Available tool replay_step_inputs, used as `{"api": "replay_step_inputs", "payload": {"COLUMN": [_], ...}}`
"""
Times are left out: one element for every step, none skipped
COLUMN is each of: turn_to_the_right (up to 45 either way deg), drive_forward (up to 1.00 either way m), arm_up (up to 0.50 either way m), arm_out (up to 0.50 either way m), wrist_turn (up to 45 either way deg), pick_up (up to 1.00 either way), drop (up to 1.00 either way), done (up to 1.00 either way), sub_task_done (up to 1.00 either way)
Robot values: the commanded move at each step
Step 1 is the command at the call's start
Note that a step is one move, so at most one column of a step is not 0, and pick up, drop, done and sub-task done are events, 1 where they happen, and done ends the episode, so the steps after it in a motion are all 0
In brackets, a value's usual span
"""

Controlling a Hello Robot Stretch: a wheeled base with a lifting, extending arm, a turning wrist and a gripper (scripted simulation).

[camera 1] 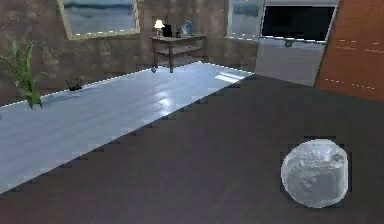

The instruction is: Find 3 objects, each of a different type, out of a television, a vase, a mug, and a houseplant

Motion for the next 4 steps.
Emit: {"api": "replay_step_inputs", "payload": {"turn_to_the_right": [-45.0, 0.0, -6.0, 0.0], "drive_forward": [0.0, 0.95, 0.0, 1.0], "arm_up": [0.0, 0.0, 0.0, 0.0], "arm_out": [0.0, 0.0, 0.0, 0.0], "wrist_turn": [0.0, 0.0, 0.0, 0.0], "pick_up": [0.0, 0.0, 0.0, 0.0], "drop": [0.0, 0.0, 0.0, 0.0], "done": [0.0, 0.0, 0.0, 0.0], "sub_task_done": [0.0, 0.0, 0.0, 0.0]}}
